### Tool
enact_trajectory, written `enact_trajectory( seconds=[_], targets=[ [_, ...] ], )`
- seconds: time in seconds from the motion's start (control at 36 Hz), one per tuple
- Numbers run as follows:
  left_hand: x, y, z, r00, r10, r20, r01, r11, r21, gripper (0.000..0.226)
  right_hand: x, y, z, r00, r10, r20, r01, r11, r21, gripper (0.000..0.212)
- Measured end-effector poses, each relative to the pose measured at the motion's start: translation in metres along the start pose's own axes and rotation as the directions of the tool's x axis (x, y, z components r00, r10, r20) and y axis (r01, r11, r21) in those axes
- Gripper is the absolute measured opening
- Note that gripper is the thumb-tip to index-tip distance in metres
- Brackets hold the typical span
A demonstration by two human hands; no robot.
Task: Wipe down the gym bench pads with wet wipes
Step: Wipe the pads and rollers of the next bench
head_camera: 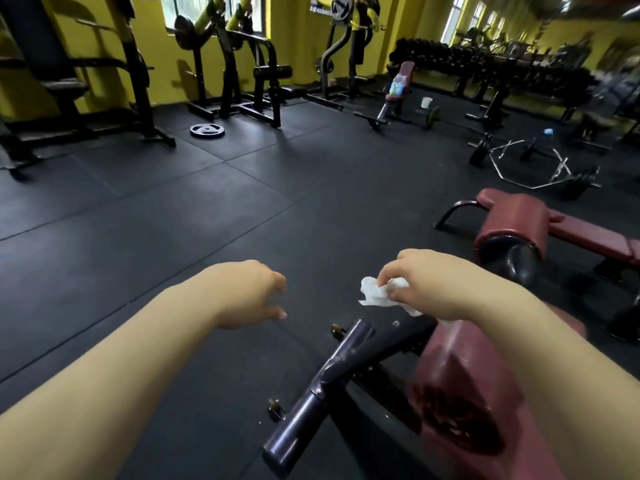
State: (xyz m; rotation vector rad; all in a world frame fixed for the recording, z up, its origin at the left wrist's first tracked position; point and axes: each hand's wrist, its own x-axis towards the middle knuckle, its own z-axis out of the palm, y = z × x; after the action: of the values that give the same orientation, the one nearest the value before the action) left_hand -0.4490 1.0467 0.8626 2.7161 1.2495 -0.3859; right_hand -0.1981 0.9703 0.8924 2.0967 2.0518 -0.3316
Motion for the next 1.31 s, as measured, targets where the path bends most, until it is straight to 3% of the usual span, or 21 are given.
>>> enact_trajectory(
  seconds=[0.36,0.61,0.92,1.14,1.25,1.31],
  targets=[
    [0.044,-0.159,-0.013,0.993,0.042,0.106,-0.05,0.996,0.079,0.039,0.107,-0.104,-0.013,0.995,0.035,0.093,-0.042,0.997,0.069,0.022],
    [0.139,-0.19,-0.044,0.981,0.173,0.084,-0.181,0.979,0.096,0.039,0.177,-0.072,-0.028,0.977,0.176,0.119,-0.186,0.979,0.084,0.023],
    [0.316,-0.204,-0.114,0.943,0.325,0.067,-0.331,0.931,0.154,0.045,0.284,0.001,-0.061,0.94,0.341,-0.027,-0.322,0.91,0.262,0.022],
    [0.422,-0.195,-0.14,0.88,0.47,0.074,-0.475,0.873,0.113,0.043,0.322,0.051,-0.09,0.857,0.514,-0.042,-0.451,0.786,0.424,0.022],
    [0.476,-0.185,-0.146,0.831,0.546,0.106,-0.555,0.824,0.111,0.043,0.343,0.075,-0.09,0.763,0.645,-0.043,-0.54,0.673,0.506,0.029],
    [0.505,-0.181,-0.15,0.801,0.588,0.113,-0.599,0.792,0.119,0.043,0.355,0.085,-0.089,0.707,0.706,-0.048,-0.572,0.61,0.549,0.022]
  ],
)
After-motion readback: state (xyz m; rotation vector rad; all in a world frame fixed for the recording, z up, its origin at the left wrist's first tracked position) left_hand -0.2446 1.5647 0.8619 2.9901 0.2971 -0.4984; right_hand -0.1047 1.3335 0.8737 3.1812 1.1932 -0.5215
